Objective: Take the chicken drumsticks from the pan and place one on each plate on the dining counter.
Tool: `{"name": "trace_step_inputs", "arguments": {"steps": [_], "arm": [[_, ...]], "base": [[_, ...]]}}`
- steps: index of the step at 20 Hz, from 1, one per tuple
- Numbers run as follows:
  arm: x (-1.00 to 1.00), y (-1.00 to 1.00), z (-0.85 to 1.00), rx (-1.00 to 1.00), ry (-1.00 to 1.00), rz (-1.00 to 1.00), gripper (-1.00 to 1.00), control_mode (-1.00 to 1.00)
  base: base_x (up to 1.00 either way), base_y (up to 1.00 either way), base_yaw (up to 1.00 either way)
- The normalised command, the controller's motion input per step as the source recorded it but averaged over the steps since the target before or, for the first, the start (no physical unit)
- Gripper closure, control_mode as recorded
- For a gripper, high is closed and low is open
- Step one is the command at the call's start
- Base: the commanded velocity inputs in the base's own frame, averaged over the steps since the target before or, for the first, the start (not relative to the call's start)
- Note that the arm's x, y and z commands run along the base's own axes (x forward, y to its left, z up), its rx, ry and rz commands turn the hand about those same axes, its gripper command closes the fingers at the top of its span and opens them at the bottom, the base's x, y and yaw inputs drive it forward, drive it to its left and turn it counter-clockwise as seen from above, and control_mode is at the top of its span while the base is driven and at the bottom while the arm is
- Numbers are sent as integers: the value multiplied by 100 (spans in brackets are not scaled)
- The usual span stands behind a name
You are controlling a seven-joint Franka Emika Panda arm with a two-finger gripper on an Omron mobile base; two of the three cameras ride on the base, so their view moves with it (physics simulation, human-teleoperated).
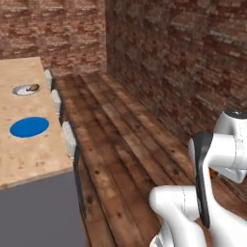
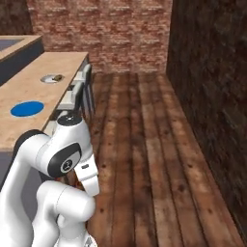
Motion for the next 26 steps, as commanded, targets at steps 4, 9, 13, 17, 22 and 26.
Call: {"name": "trace_step_inputs", "arguments": {"steps": [4,9,13,17,22,26], "arm": [[0,0,0,0,0,0,100,100],[0,0,0,0,0,0,100,100],[0,0,0,0,0,0,100,100],[0,0,0,0,0,0,100,100],[0,0,0,0,0,0,100,100],[0,0,0,0,0,0,100,100]], "base": [[65,-65,71],[88,-41,75],[100,-35,74],[81,-52,70],[59,-63,68],[58,-57,68]]}}
